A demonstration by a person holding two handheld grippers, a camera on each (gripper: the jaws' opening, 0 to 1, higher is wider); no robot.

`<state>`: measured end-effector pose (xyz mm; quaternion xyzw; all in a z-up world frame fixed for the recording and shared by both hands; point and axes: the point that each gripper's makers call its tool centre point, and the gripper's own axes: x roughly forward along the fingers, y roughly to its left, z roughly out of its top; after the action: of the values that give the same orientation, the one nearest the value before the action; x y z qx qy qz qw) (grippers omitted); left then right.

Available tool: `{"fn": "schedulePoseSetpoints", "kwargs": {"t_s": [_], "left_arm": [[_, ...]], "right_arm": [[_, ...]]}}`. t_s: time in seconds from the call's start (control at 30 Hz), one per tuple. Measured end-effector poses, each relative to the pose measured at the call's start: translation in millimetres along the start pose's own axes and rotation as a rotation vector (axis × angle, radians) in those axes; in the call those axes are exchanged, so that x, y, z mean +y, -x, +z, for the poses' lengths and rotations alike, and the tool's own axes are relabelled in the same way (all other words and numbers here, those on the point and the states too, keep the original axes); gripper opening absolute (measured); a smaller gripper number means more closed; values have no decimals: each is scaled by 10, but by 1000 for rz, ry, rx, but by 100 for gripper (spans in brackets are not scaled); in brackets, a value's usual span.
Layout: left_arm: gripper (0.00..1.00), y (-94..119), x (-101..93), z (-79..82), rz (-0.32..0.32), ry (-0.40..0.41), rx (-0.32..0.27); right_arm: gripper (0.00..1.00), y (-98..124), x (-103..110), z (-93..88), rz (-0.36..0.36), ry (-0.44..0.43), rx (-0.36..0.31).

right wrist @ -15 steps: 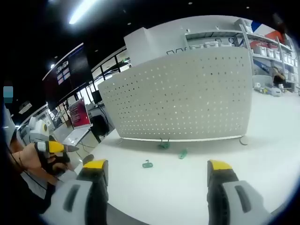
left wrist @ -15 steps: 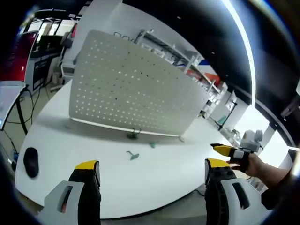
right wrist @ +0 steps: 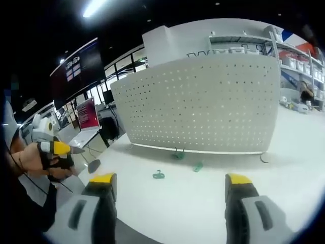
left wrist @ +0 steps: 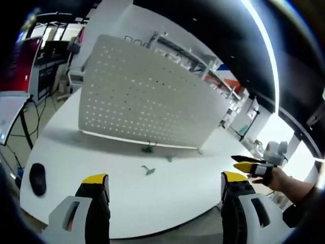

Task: Insert the hook assembly into the mounting plate slot until the hook locks in place.

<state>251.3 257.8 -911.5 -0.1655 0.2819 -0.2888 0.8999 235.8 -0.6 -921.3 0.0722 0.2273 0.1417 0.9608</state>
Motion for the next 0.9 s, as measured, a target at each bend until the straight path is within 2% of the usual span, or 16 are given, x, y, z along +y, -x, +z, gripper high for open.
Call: {"fn": "schedulePoseSetpoints", "kwargs": {"t_s": [0.3, 0.53, 0.9], "left_arm": [[92, 1, -12, -21, 3, -9, 10], [94, -9, -15, -9, 4, -7, 0], [93, -18, -5, -14, -4, -4, -4]], "right_arm": [[85, 3, 7, -28, 6, -14, 4], [88, 12, 11, -41, 5, 13, 8], [85, 11, -12, -43, 13, -23, 6]]}}
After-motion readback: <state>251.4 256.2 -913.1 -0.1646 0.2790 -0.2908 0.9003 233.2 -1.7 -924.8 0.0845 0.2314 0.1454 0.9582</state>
